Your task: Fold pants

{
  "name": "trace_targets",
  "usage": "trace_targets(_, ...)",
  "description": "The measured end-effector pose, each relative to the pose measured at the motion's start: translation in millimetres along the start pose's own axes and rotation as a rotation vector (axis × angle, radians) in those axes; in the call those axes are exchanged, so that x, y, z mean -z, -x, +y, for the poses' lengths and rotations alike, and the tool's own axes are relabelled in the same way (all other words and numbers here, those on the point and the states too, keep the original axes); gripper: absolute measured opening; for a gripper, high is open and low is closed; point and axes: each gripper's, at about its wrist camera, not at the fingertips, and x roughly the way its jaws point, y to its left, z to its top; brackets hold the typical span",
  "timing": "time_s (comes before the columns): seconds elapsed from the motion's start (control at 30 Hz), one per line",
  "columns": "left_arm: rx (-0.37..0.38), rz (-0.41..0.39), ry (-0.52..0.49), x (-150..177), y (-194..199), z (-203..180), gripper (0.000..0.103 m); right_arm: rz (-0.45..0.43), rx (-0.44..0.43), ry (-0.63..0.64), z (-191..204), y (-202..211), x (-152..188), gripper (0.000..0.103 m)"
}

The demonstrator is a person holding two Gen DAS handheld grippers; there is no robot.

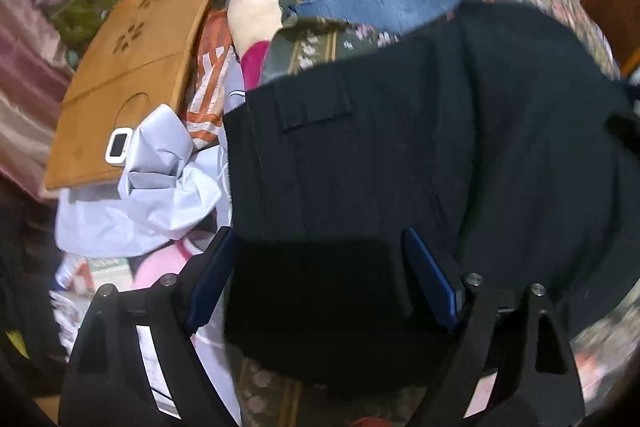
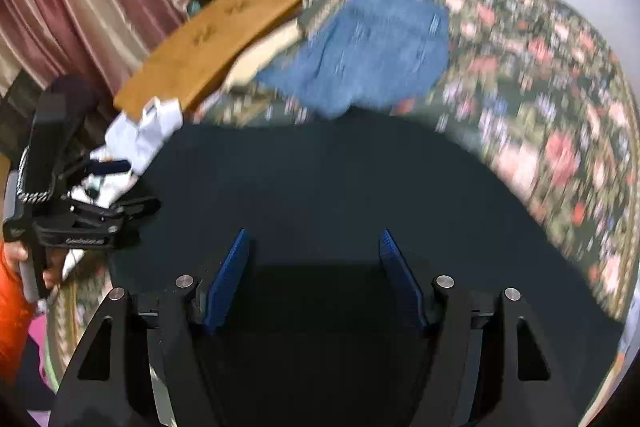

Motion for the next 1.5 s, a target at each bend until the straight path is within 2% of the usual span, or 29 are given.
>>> trace_targets(0.07,-0.03,0.0,-0.021,9.3,3.3,-1.4,0.087,-0.01,0.011,0.011,5.0,7.1,8.7,0.072)
trace_targets(0.27,-0.008,-0.005,-0.023,31.8,10.2,4.9,0.089,-0.036,0.013,-0.005,11.5,25.4,34.4,0.073)
trace_targets(0.4,-0.015,-0.019,-0.006,41.1,18.4,6.8,0.088,-0.027,-0.071,-0.038,1.6,41.8,42.5,0.072)
trace_targets(0.47,-0.011,-0.027,0.004,43.7,23.2,8.4,0.088,-0.045,-0.078,-0.064,-5.8,52.2,44.7,0.07)
trace_targets(0.53,-0.021,-0.037,0.013,44.7,29.0,8.8,0.088,-0.099,-0.032,-0.113,-27.6,63.9,42.7,0.07)
trace_targets(0.63,-0.045,-0.05,0.027,42.4,38.3,9.5,0.088,-0.128,0.029,-0.242,-75.2,64.9,42.5,0.07)
trace_targets(0.77,-0.086,-0.103,0.048,31.0,61.9,6.7,0.088,-0.065,0.114,-0.377,-132.2,45.4,59.5,0.07)
trace_targets(0.83,-0.09,-0.13,0.054,22.7,71.8,3.8,0.088,-0.023,0.076,-0.441,-155.9,36.6,77.2,0.07)
trace_targets(0.9,-0.074,-0.16,0.051,9.9,83.2,-5.0,0.088,-0.05,0.037,-0.474,-167.3,43.8,89.7,0.07)
trace_targets(1.03,-0.058,-0.194,0.021,-17.4,91.0,-33.5,0.089,-0.042,0.023,-0.411,-165.6,54.6,107.6,0.074)
trace_targets(1.2,-0.021,-0.182,-0.012,-51.3,83.1,-83.3,0.089,-0.076,0.03,-0.373,-164.7,86.2,136.0,0.075)
trace_targets(1.3,0.002,-0.163,-0.058,-65.5,73.9,-117.0,0.089,-0.182,0.077,-0.444,-178.1,122.4,162.9,0.077)
trace_targets(1.37,0.022,-0.127,-0.097,-74.2,64.2,-140.8,0.089,-0.24,0.103,-0.521,-191.8,142.0,182.0,0.084)
trace_targets(1.4,0.028,-0.115,-0.112,-76.1,61.1,-148.3,0.089,-0.251,0.112,-0.547,-196.4,147.1,188.0,0.085)
trace_targets(1.5,-0.022,-0.128,-0.163,-83.0,59.2,-172.8,0.089,-0.274,0.134,-0.636,-212.3,160.0,218.2,0.085)
